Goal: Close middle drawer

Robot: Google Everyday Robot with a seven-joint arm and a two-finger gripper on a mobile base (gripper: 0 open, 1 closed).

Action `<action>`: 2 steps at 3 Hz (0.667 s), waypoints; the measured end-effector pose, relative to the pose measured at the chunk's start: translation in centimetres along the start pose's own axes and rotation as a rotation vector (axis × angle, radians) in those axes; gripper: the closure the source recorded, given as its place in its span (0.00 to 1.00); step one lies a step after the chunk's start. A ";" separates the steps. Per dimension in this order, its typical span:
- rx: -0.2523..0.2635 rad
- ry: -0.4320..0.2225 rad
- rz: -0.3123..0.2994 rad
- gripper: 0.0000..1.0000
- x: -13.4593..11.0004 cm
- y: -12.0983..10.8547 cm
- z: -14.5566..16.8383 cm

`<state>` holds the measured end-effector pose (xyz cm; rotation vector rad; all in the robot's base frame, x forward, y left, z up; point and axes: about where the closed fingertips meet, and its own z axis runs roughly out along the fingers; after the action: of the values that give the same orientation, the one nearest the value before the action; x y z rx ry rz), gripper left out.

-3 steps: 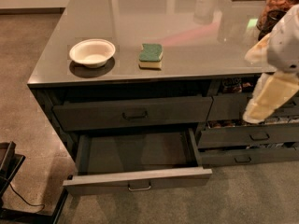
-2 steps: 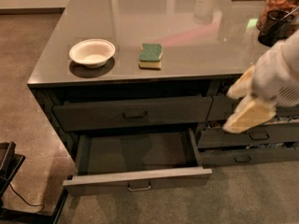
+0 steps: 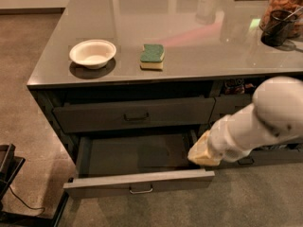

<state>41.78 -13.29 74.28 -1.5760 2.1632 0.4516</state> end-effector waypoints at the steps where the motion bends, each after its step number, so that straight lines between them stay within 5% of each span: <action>1: 0.001 -0.008 0.013 1.00 0.6 -0.3 1.4; 2: 0.000 -0.007 0.012 1.00 0.5 -0.2 1.4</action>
Offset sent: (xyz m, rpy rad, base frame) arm 0.0034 0.0019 -0.0170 0.0107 0.0037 -0.0132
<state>42.05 -13.09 72.77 -1.5595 2.1682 0.4602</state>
